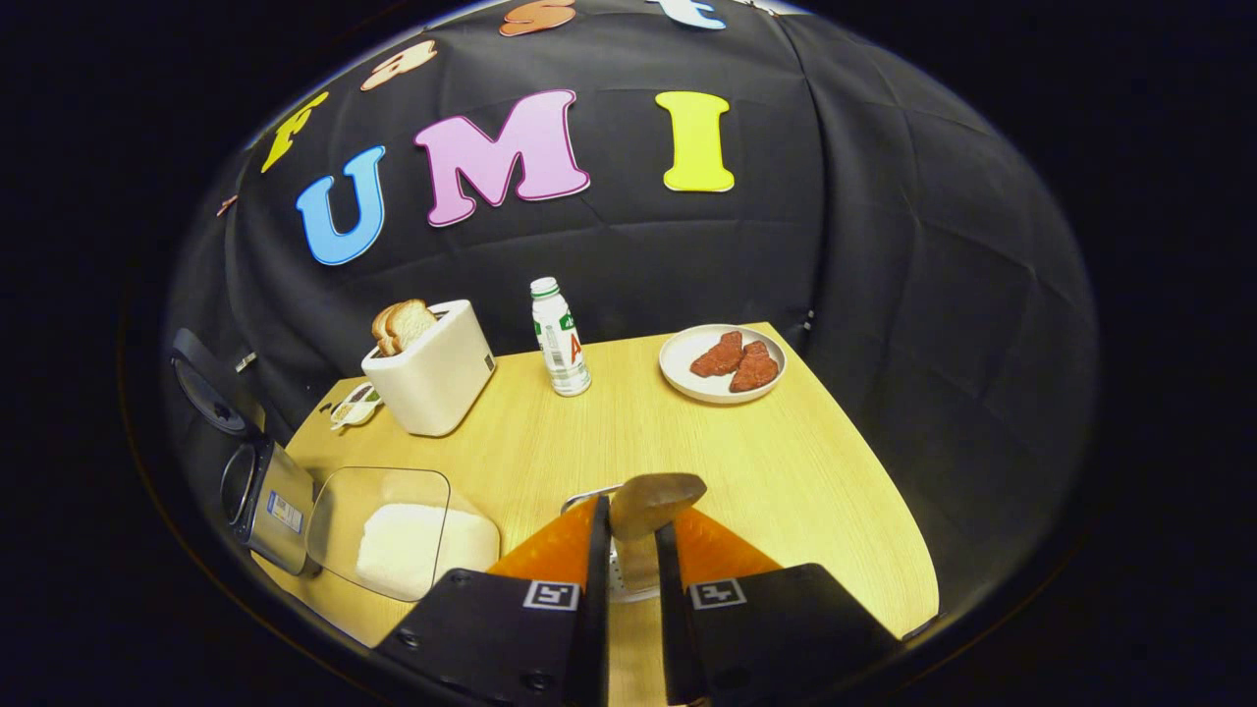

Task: Close the left gripper, press the button to open the rice cooker; take a wooden spoon from the chopstick holder with the right hand, scoop a spoonful of rice and pour it into the rice cooker, then put the wooden spoon back into the chopstick holder.

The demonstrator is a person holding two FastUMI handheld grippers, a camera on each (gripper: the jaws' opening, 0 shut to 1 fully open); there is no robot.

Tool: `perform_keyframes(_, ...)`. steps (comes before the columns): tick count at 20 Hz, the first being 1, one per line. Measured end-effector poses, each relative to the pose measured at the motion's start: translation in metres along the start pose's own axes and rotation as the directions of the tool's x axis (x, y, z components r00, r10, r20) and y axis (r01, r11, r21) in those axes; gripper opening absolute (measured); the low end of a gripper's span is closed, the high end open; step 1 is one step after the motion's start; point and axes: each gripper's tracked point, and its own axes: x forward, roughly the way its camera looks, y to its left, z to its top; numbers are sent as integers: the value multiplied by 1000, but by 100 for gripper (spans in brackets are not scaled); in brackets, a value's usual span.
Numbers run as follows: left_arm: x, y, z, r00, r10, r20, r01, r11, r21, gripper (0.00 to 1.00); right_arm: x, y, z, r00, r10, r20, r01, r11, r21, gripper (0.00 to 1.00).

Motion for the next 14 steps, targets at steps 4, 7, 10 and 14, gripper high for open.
perform_keyframes(4,-2,-3,5,1000,-11,11,11,1000,9,69,-12,-22,25,995,-79,65,78,997,19,43)
perform_keyframes(7,1,-5,9,1000,-26,18,25,1000,13,68,-21,-39,44,985,-135,104,131,990,46,56)
perform_keyframes(10,5,-4,10,999,-35,21,35,999,0,69,-31,-50,58,977,-164,136,153,984,88,63)
perform_keyframes(14,15,1,15,999,-38,27,38,999,-8,69,-41,-46,65,973,-162,163,146,984,101,63)
